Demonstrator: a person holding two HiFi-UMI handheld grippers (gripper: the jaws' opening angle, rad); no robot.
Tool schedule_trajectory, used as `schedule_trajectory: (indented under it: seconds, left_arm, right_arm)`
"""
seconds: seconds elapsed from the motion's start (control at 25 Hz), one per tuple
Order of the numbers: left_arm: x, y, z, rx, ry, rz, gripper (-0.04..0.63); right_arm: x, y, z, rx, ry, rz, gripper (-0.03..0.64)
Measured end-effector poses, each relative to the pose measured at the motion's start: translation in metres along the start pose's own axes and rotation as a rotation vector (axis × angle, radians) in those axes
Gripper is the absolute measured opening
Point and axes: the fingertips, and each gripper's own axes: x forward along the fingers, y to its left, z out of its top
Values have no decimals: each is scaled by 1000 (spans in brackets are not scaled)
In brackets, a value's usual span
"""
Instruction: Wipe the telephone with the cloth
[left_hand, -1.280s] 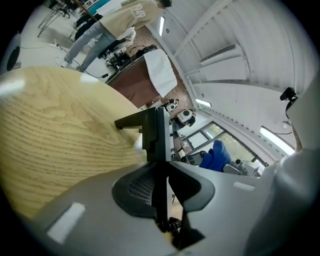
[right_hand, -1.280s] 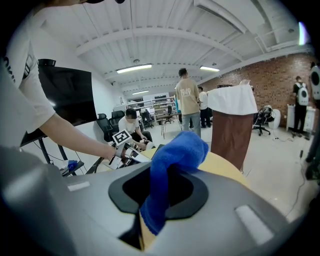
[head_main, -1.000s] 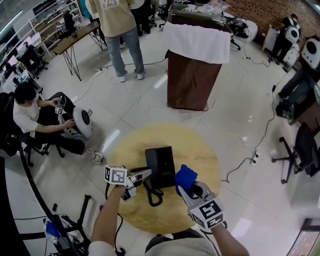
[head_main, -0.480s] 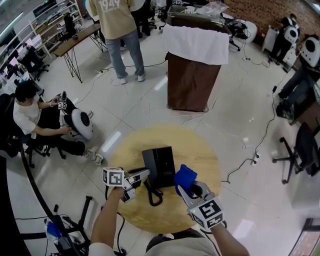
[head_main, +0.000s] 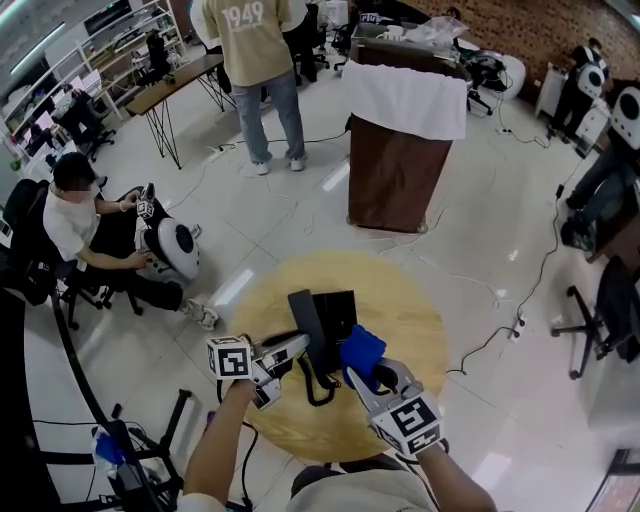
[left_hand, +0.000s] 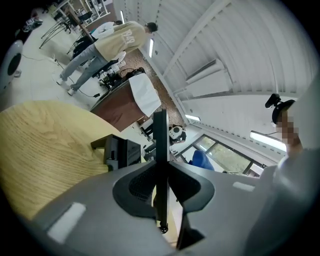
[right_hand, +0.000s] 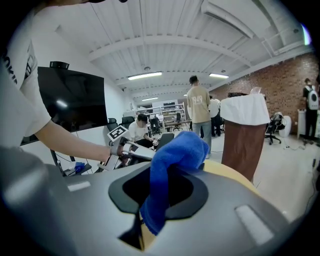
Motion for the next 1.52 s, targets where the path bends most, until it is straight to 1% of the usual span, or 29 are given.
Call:
schedule_trajectory:
  seconds: [0.16, 0.36, 0.48, 0.64, 0.88, 1.08, 1.28, 1.4, 1.52]
  left_arm:
    - [5, -39, 3, 60, -19, -5, 64]
    - [12, -80, -3, 144, -5, 13, 64]
    - [13, -92, -13, 164, 0, 43, 64]
    - [11, -101, -27, 169, 6, 60, 64]
    - [4, -108, -30, 162, -32, 59, 64]
    - [-4, -110, -12, 135, -102, 57, 64]
    - [-15, -111, 3, 125, -158, 60, 63]
    - [-17, -113, 12, 136, -174, 64, 64]
    - [-17, -114, 18, 142, -176, 71, 63]
  right_arm:
    - [-6, 5, 21, -24, -37, 21, 61]
    - [-13, 15, 85, -115, -147, 40, 61]
    - [-10, 17, 117, -166, -203, 25, 61]
    - [-1, 26, 136, -223, -233, 31, 61]
    - [2, 35, 129, -234, -217, 57, 61]
    - [-6, 40, 113, -221, -201, 72, 61]
    - [-14, 50, 100, -228, -191, 92, 61]
    - [-15, 56, 89, -225, -178, 99, 61]
    - [-16, 59, 78, -199, -166, 108, 61]
